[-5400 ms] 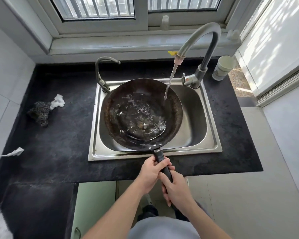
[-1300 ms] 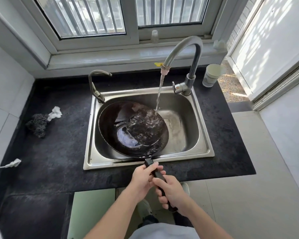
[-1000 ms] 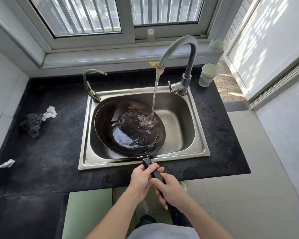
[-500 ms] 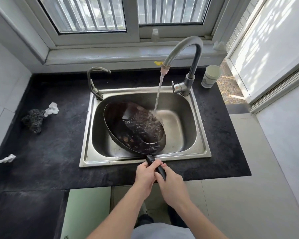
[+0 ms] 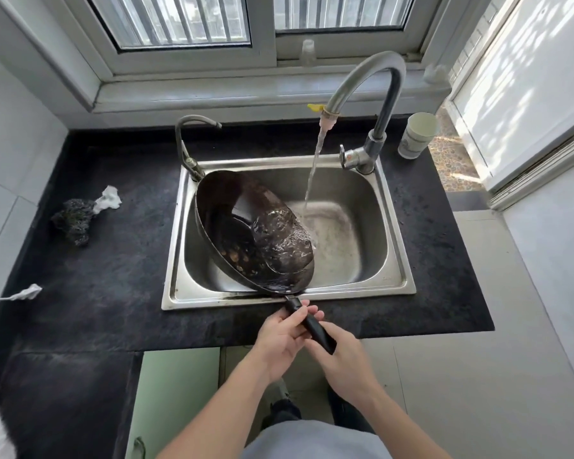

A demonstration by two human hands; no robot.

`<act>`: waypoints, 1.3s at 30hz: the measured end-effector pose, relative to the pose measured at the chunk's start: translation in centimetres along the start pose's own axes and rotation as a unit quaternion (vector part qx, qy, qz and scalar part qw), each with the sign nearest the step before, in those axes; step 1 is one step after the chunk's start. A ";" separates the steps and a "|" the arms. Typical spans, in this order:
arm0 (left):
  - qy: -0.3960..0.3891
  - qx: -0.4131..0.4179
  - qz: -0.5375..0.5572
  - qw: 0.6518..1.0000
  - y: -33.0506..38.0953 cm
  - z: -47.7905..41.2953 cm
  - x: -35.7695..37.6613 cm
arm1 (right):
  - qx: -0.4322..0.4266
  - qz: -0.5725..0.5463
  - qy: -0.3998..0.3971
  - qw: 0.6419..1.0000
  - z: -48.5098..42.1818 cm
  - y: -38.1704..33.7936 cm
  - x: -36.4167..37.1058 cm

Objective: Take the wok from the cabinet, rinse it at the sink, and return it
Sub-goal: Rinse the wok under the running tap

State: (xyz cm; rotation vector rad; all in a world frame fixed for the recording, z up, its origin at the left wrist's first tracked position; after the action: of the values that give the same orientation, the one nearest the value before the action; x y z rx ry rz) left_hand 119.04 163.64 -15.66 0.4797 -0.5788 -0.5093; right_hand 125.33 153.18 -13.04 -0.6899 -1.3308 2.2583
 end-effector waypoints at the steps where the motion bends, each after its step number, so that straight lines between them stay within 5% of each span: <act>1: -0.014 -0.003 0.012 1.000 0.0 0.1 0.0 | -0.002 -0.013 -0.010 1.000 0.1 0.0 0.2; 11: -0.031 0.024 -0.017 0.999 1.1 0.7 -0.6 | -0.010 -0.105 -0.074 0.992 -0.5 -0.8 0.5; 19: 0.003 0.052 -0.044 0.998 1.8 1.3 -1.6 | 0.014 -0.046 -0.068 0.997 -0.6 -1.6 1.0; 23: 0.042 0.064 -0.072 0.994 1.8 1.1 -1.6 | -0.001 0.115 -0.008 0.993 -0.6 -2.1 1.2; 26: 0.062 0.073 -0.082 0.992 2.2 0.8 -1.0 | -0.008 0.317 0.049 0.947 -0.4 -3.5 1.6; 29: 0.083 0.069 -0.081 0.991 2.6 0.4 -0.8 | -0.020 0.379 0.071 0.922 -0.5 -5.1 2.3; 32: 0.106 0.067 -0.094 0.988 2.9 0.0 -0.9 | -0.006 0.331 0.058 0.942 -1.3 -5.1 2.0; 39: 0.104 0.109 -0.108 0.983 3.9 0.3 -0.6 | 0.043 0.031 0.014 0.999 -2.0 -3.8 -0.4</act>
State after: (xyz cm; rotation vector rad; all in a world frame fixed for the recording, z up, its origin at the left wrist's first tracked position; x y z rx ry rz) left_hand 119.65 166.90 -13.57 0.8001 -0.3832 -0.5972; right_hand 127.25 155.99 -10.36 -0.7409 -1.2079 2.3302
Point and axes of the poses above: each hand's wrist, its own z-axis away from the middle knuckle, its own x-axis out of the palm, y = z × x, the point moved 6 cm from there along -z, towards the middle knuckle, and after that the axes turned 14 degrees about -z, right-handed, at the moved point
